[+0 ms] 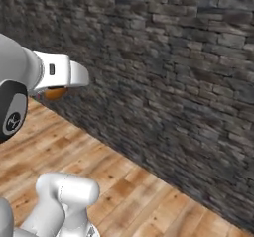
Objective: Retrieve the orange and mango from the fridge and place them into the bowl on the dining table.
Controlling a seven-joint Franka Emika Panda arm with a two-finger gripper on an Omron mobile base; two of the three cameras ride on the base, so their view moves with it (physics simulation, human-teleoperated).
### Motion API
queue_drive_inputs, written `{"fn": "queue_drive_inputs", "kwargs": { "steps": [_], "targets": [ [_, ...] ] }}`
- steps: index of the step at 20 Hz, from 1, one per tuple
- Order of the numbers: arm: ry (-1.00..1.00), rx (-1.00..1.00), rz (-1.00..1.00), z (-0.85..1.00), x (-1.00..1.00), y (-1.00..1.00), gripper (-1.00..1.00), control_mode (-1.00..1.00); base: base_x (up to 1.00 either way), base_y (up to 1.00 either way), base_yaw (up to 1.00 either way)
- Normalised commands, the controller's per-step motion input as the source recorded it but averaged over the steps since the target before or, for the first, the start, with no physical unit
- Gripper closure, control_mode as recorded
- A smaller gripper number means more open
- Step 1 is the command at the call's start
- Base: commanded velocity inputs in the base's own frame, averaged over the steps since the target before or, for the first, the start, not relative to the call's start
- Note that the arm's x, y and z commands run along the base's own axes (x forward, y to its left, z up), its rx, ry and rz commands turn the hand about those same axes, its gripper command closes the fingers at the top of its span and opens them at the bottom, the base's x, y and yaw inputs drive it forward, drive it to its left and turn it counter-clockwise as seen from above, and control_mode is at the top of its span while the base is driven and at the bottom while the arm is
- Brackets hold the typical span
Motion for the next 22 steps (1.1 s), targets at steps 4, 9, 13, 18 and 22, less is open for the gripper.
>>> {"fn": "queue_drive_inputs", "kwargs": {
  "steps": [4, 9, 13, 18, 22],
  "targets": [
    [0.00, 0.00, 0.00, 0.00, 0.00, 0.00, 1.00, 1.00, 0.86, 0.04, 0.72],
    [0.00, 0.00, 0.00, 0.00, 0.00, 0.00, 1.00, 1.00, 0.95, 0.09, 0.66],
    [0.00, 0.00, 0.00, 0.00, 0.00, 0.00, 1.00, 1.00, 0.96, 0.10, 0.60],
    [0.00, 0.00, 0.00, 0.00, 0.00, 0.00, 1.00, 1.00, 0.98, 0.11, 0.54],
    [0.00, 0.00, 0.00, 0.00, 0.00, 0.00, 1.00, 1.00, 1.00, 0.08, 0.52]
  ]
}}
